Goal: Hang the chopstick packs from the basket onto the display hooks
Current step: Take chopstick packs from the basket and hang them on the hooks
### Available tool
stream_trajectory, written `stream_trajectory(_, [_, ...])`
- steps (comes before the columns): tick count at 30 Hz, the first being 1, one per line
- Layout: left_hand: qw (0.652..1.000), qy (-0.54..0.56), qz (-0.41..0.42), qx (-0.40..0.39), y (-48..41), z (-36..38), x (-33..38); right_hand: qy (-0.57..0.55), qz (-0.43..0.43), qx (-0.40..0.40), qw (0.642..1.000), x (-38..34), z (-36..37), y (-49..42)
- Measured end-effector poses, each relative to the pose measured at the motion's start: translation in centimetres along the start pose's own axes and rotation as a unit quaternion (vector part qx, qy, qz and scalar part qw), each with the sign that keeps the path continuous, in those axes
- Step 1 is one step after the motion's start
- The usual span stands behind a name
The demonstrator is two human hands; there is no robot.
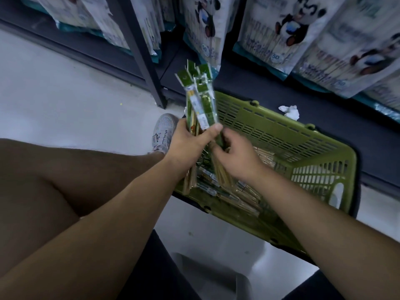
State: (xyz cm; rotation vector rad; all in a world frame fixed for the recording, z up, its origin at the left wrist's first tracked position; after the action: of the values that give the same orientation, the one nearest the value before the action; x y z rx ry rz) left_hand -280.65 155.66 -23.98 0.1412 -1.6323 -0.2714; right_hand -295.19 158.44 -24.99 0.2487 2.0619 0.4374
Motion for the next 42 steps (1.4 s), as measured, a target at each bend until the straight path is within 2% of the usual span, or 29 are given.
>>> stream_trajectory(3, [0.999,0.046,0.014,0.022,0.2,0.2,0.3,0.047,-0.041,-0.008,0.998,-1.8,1.3,1.0])
stream_trajectory(5, [0.998,0.009,0.011,0.06,0.0,-0.4,0.2,0.026,-0.054,-0.007,0.998,-1.9,1.9,1.3])
stream_trajectory(7, [0.996,-0.022,0.004,0.082,-0.2,-1.1,0.3,-0.03,-0.036,-0.005,0.999,-1.4,2.1,1.4])
stream_trajectory(10, [0.996,-0.041,-0.02,0.082,-0.6,-2.2,0.8,-0.097,0.043,0.004,0.994,0.9,1.7,0.6])
stream_trajectory(13, [0.996,-0.018,-0.032,0.08,-1.1,-3.1,0.8,0.002,0.107,-0.012,0.994,5.2,1.2,-0.6])
stream_trajectory(16, [0.997,-0.024,-0.034,0.069,-1.3,-3.5,0.6,0.125,0.186,-0.044,0.974,10.1,0.9,-1.0])
stream_trajectory(18, [0.998,-0.014,-0.032,0.057,-1.3,-3.3,0.3,0.189,0.212,-0.036,0.958,12.3,0.7,-1.2])
stream_trajectory(29, [0.999,-0.024,-0.025,0.035,-2.1,-3.0,-0.8,0.358,0.202,-0.023,0.911,14.7,1.7,-3.9])
stream_trajectory(34, [0.998,0.001,-0.031,0.057,-2.5,-3.0,-1.0,0.428,0.195,-0.06,0.88,14.8,2.9,-4.5])
stream_trajectory(38, [0.997,0.018,-0.041,0.062,-2.7,-3.1,-1.1,0.443,0.158,-0.035,0.882,14.7,3.1,-4.5])
stream_trajectory(42, [0.997,0.003,-0.035,0.061,-2.6,-3.0,-1.0,0.396,0.163,-0.022,0.903,14.8,2.7,-4.3])
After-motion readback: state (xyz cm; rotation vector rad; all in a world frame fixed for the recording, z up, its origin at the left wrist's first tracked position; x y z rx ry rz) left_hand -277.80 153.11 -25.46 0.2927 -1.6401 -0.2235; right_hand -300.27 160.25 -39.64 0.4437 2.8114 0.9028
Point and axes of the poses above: each hand's wrist, its own y-axis away from the middle knuckle, its own z-axis out of the palm, x = y × z, the point moved 3 cm from there along -y, towards the middle knuckle, and after that the axes turned 12 degrees about z, right-handed, at the moved point
